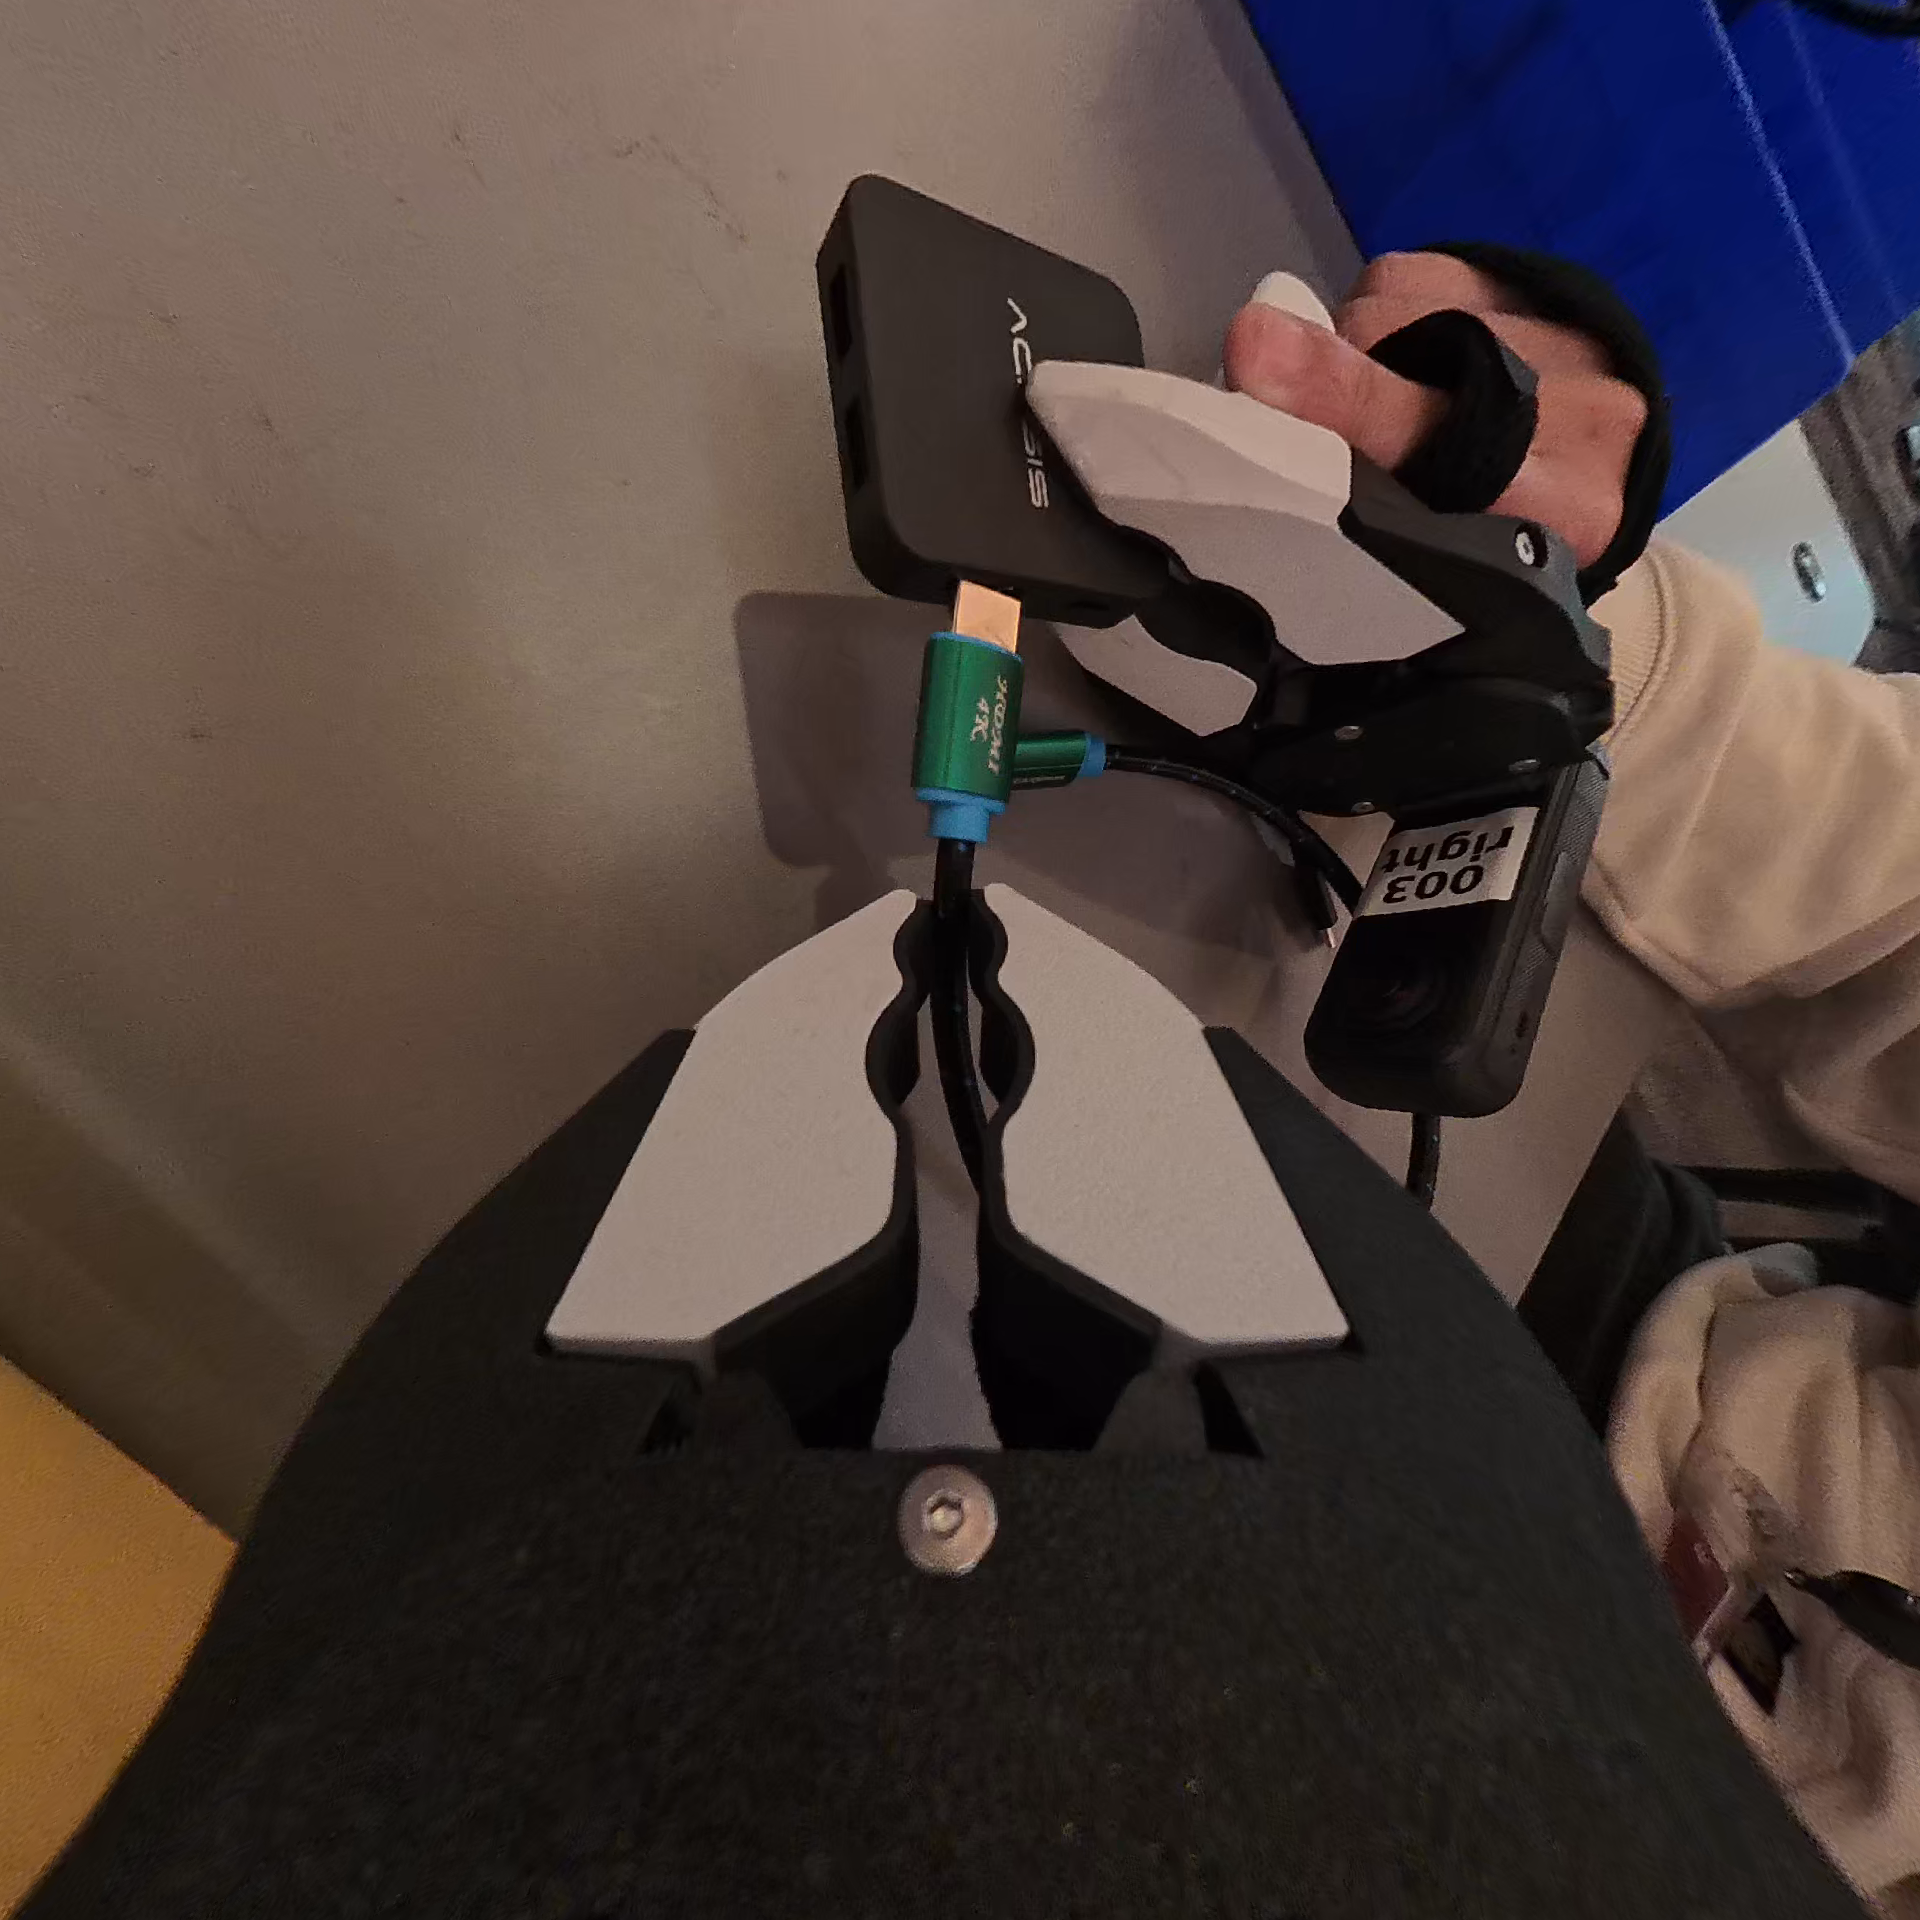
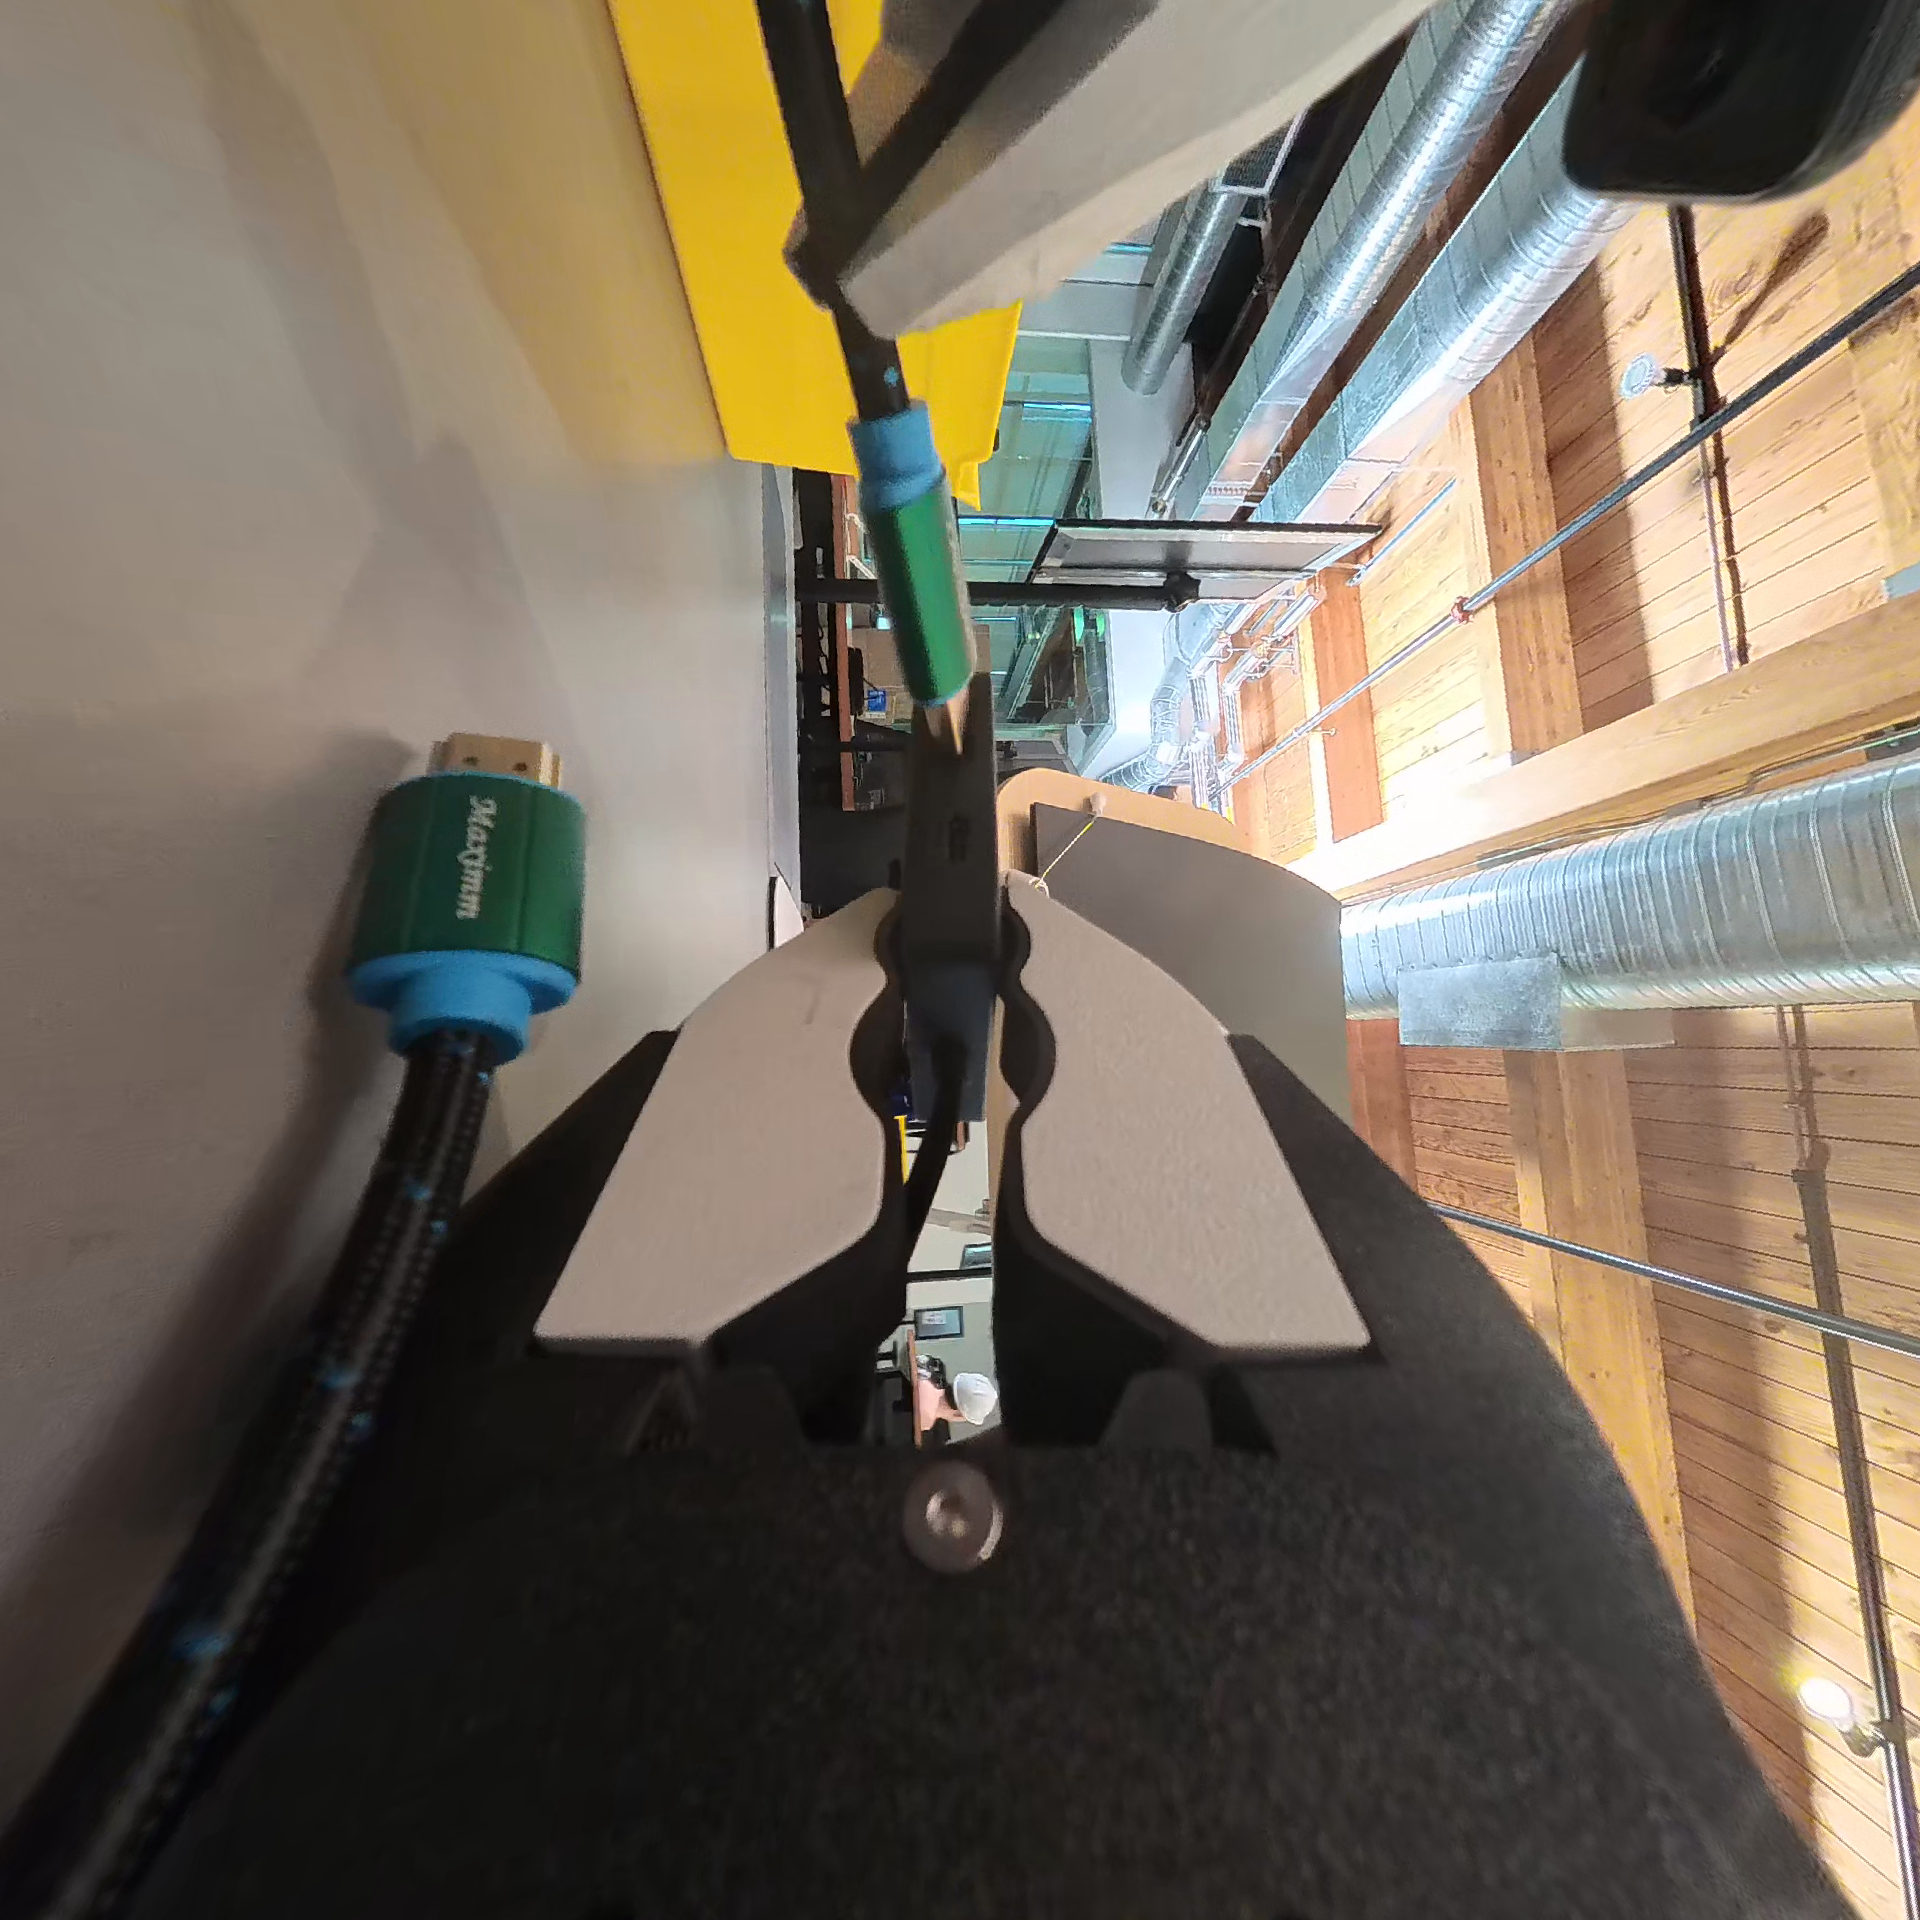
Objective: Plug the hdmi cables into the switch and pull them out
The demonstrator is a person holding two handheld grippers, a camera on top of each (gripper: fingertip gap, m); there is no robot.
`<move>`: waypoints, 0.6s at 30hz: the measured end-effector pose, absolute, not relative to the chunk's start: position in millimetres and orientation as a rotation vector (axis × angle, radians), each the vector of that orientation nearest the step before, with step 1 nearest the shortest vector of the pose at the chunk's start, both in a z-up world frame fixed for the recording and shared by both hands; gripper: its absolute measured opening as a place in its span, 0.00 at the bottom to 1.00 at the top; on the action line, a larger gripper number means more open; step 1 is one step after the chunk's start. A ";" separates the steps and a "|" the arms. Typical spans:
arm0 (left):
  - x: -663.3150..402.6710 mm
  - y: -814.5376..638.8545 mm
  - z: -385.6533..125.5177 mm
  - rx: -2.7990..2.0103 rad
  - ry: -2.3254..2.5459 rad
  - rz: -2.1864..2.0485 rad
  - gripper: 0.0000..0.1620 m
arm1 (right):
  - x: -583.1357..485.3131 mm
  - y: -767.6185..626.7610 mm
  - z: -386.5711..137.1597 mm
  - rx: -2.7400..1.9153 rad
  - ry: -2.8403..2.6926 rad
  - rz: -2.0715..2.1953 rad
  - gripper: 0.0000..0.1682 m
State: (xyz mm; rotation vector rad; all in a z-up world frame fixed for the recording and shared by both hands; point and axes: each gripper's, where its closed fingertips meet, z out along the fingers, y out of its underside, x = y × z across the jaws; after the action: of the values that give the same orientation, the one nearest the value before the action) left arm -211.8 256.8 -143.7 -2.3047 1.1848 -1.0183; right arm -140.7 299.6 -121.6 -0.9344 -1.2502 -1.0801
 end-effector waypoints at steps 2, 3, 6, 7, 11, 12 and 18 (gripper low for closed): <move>-211.3 257.0 -144.5 -2.311 1.161 -1.064 0.04 | -140.5 299.7 -121.9 -0.935 -1.251 -1.081 0.08; -211.0 257.1 -144.9 -2.315 1.148 -1.086 0.04 | -140.3 299.7 -121.8 -0.935 -1.250 -1.082 0.08; -210.8 257.2 -145.8 -2.330 1.118 -1.139 0.04 | -141.5 299.1 -122.7 -0.926 -1.257 -1.087 0.08; -211.0 257.2 -145.9 -2.333 1.110 -1.153 0.04 | -141.6 299.1 -123.0 -0.926 -1.259 -1.091 0.08; -210.3 257.3 -144.7 -2.344 1.065 -1.224 0.04 | -141.9 298.8 -122.2 -0.924 -1.254 -1.091 0.08; -210.0 257.5 -144.1 -2.341 1.053 -1.240 0.04 | -141.9 298.7 -122.0 -0.922 -1.252 -1.095 0.08; -206.2 259.7 -142.2 -2.279 1.075 -1.158 0.04 | -141.6 297.9 -121.2 -0.933 -1.235 -1.098 0.08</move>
State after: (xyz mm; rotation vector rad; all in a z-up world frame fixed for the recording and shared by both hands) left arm -206.2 259.7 -142.2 -2.2792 1.0746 -1.1577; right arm -141.6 297.9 -121.2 -0.9329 -1.2346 -1.0978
